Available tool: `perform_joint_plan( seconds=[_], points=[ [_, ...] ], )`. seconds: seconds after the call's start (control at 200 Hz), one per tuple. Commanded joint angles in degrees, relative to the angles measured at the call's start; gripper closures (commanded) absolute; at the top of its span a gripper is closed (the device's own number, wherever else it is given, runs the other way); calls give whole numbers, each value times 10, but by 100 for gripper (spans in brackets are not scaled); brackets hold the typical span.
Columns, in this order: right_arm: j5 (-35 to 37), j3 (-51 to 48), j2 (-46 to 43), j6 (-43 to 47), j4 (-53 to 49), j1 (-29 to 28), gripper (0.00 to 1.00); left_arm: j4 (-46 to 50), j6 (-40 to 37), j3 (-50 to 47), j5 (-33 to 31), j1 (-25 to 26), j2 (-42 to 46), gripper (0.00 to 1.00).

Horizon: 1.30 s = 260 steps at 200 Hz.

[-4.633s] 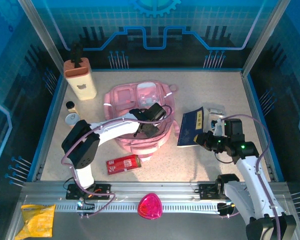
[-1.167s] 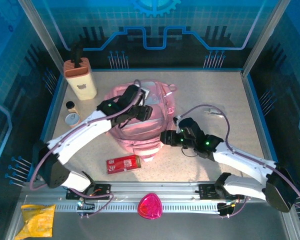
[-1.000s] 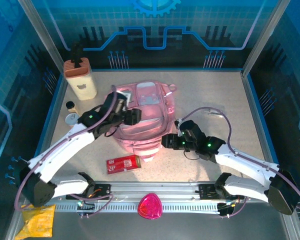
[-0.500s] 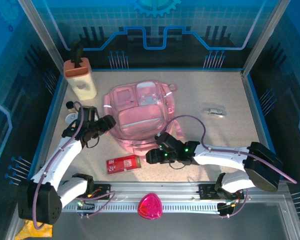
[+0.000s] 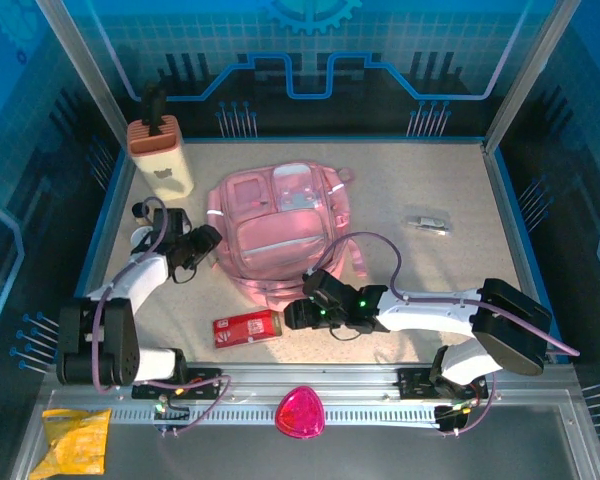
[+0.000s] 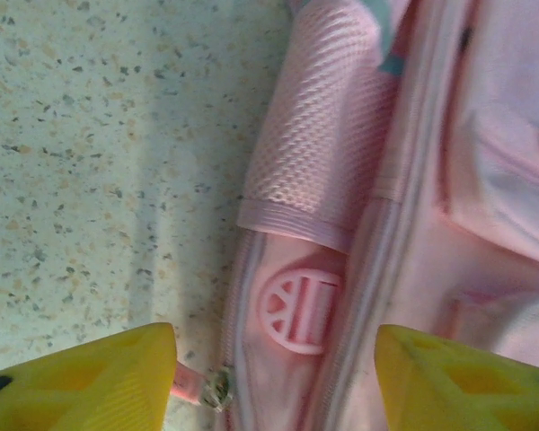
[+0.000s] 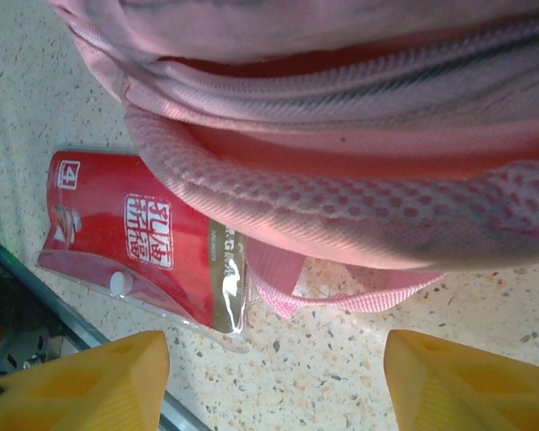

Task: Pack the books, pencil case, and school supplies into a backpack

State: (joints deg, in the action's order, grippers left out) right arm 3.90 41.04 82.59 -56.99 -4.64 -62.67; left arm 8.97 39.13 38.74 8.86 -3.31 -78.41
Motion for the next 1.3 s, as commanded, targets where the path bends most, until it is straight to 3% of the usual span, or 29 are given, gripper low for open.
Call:
perform_joint_plan(
  seconds=[0.0, 0.32, 0.545, 0.69, 0.78, 0.986, 1.296],
  points=[
    [24, 21, 2, 1, 6, -2, 34, -40, 9, 22, -3, -6, -41, 44],
    [11, 44, 28, 19, 29, 39, 33, -96, 19, 33, 41, -5, -123, 70],
    [7, 60, 48, 57, 36, 94, 33, -103, 30, 26, 56, 6, -125, 92],
    [-8, 64, 48, 96, 32, 148, 31, -95, 49, 20, 51, 39, -92, 100],
    [-23, 81, 60, 134, 12, 202, 29, -102, 85, 4, 43, 76, -58, 100],
    [-91, 155, 109, 202, -28, 334, 25, -97, 182, 8, -42, 225, -12, 100],
    [-34, 180, -19, 265, -225, 344, 11, -62, 294, 25, -143, 353, 9, 100]
  ],
)
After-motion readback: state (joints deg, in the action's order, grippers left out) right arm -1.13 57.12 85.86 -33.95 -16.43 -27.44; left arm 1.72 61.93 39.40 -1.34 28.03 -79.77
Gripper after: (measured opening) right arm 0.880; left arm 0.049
